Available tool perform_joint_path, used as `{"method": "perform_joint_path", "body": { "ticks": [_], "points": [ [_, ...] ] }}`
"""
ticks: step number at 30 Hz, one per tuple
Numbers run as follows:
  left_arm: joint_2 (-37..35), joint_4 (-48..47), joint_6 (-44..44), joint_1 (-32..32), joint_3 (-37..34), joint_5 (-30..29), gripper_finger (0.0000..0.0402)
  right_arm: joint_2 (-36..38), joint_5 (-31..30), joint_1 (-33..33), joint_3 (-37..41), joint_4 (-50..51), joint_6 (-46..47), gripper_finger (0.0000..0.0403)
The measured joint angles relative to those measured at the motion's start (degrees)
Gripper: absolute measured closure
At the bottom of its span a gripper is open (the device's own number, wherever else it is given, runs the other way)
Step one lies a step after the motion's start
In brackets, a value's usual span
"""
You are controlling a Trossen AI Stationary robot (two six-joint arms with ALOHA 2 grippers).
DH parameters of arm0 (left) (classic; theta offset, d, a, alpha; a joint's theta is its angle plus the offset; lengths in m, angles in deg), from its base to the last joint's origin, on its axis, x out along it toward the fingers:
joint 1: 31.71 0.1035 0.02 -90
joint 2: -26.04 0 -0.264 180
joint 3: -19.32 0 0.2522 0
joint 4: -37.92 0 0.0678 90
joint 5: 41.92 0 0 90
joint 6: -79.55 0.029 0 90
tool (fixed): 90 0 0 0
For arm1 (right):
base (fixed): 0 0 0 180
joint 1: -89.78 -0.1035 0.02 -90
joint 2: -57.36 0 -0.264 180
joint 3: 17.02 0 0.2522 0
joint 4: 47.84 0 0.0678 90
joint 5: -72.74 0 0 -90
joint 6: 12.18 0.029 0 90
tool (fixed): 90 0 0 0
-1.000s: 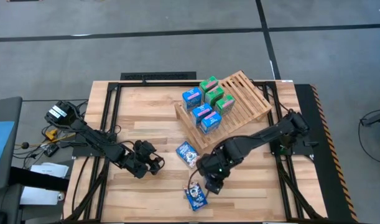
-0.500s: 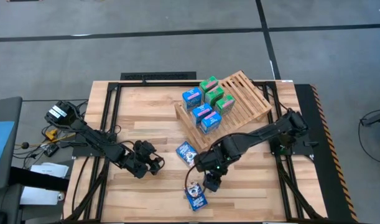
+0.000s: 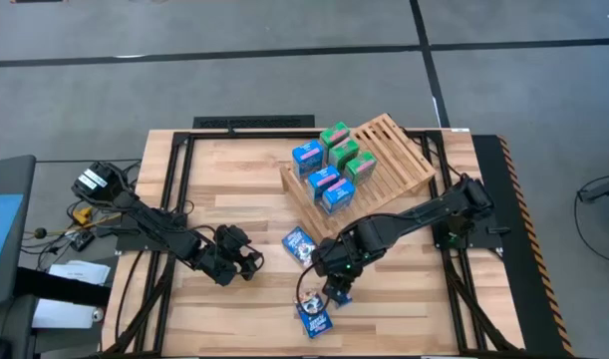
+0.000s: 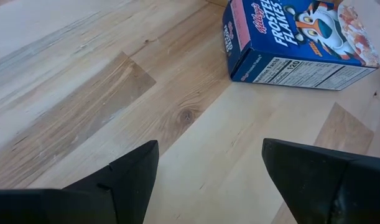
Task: Stack cereal on shelf
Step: Put the middle blue cereal box on the shelf
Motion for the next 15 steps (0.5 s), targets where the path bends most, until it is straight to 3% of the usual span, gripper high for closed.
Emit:
{"method": "perform_joint_path", "body": {
  "ticks": [8, 15],
  "points": [
    [0.01, -0.42, -0.33, 0.48, -0.01, 0.06, 0.0088, 0.00, -0.94, -0.28, 0.00, -0.15, 2.54, 0.0137],
    [0.01, -0.73, -1.10, 0.76, 0.00, 0.50, 0.0081, 0.02, 6.32, 2.35, -0.04, -0.37, 1.20, 0.0137]
  ]
}}
